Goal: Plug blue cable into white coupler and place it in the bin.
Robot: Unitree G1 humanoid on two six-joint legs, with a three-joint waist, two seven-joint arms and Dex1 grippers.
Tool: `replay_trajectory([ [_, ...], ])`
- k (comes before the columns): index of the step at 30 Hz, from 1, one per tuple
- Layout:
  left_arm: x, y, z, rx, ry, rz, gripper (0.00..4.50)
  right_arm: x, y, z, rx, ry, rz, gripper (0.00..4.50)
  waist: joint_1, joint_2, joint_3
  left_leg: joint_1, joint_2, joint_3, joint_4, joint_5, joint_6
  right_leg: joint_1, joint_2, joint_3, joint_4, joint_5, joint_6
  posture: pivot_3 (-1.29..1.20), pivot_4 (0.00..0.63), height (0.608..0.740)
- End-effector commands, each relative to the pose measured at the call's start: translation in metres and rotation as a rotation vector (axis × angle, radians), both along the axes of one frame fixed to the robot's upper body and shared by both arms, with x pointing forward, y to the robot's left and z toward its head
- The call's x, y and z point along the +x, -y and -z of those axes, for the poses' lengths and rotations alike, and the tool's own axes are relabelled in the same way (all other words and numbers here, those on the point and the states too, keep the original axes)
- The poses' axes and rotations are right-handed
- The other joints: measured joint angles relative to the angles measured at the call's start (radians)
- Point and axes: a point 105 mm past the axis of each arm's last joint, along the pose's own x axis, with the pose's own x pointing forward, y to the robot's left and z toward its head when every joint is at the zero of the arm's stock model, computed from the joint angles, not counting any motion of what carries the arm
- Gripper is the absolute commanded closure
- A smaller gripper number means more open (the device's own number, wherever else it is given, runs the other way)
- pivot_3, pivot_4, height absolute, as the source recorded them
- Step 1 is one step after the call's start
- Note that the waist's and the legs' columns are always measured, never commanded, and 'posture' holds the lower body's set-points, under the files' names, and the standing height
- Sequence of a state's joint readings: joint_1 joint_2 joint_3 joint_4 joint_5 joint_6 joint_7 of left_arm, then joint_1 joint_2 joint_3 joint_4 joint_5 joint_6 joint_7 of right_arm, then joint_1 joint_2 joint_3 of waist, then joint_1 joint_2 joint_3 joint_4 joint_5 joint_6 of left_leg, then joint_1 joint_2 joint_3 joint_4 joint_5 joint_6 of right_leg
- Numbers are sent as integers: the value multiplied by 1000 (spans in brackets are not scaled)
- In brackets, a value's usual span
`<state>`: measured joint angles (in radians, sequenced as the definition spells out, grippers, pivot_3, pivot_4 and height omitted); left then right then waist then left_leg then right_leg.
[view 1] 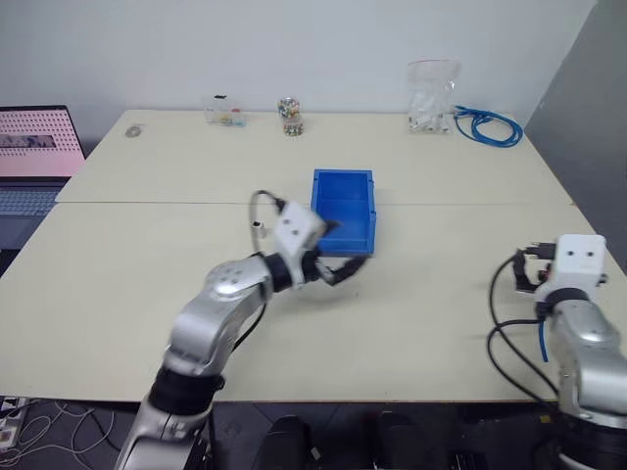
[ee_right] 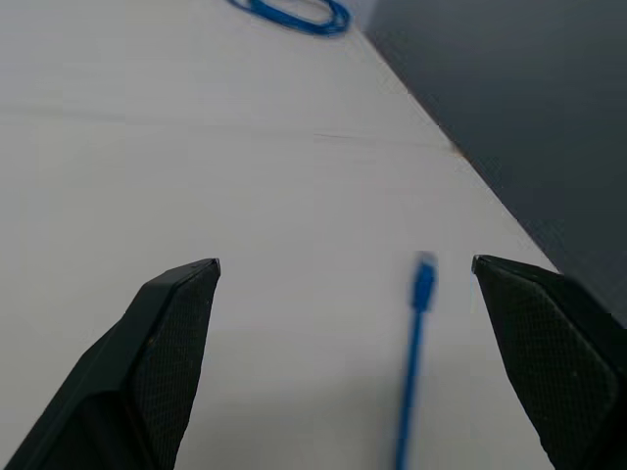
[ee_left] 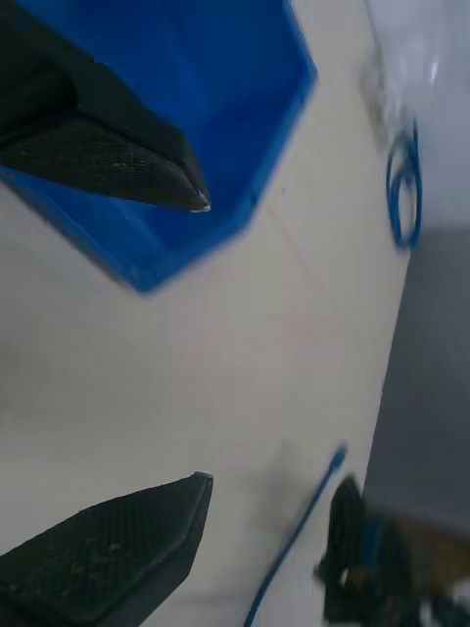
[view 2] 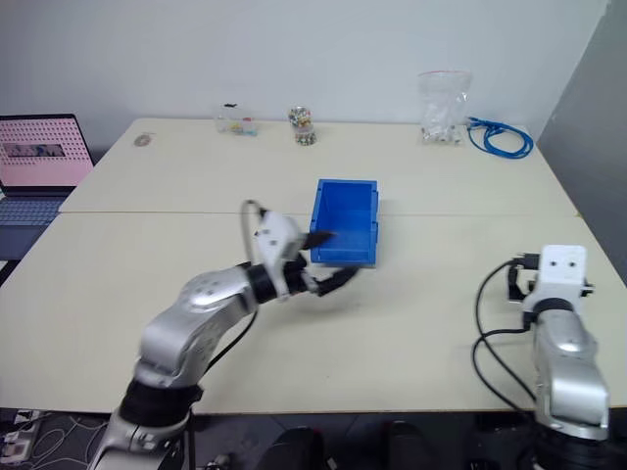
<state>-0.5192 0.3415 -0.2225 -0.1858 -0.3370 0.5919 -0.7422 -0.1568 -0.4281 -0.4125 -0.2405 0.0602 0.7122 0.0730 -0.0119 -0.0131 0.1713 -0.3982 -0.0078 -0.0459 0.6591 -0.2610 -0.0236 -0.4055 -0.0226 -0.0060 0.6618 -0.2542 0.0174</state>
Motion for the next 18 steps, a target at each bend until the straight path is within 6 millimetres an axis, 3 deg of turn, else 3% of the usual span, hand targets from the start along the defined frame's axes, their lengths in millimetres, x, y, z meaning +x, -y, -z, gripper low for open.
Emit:
replay_trajectory([
  [1, -1, 28, 0, 53, 41, 236, 0, 10, 25, 2, 72, -41, -13, 121, -7, 0, 0, 0, 0, 2, 0, 0, 0, 0, 1, 0, 1, 1, -3, 0, 150, 740],
  [9, 24, 62, -7, 22, 80, 312, 0, 27, 45, 1, 303, -63, 5, 121, -15, 2, 2, 0, 1, 4, 1, 0, 2, 0, 3, 0, 2, -1, 0, 0, 150, 740],
  [18, 15, 49, 13, 45, 52, 312, 0, 27, 36, 23, 403, -148, 7, 121, -17, 2, 2, 0, 2, 4, 1, 0, 2, 0, 2, 0, 3, 0, 0, 0, 150, 740],
])
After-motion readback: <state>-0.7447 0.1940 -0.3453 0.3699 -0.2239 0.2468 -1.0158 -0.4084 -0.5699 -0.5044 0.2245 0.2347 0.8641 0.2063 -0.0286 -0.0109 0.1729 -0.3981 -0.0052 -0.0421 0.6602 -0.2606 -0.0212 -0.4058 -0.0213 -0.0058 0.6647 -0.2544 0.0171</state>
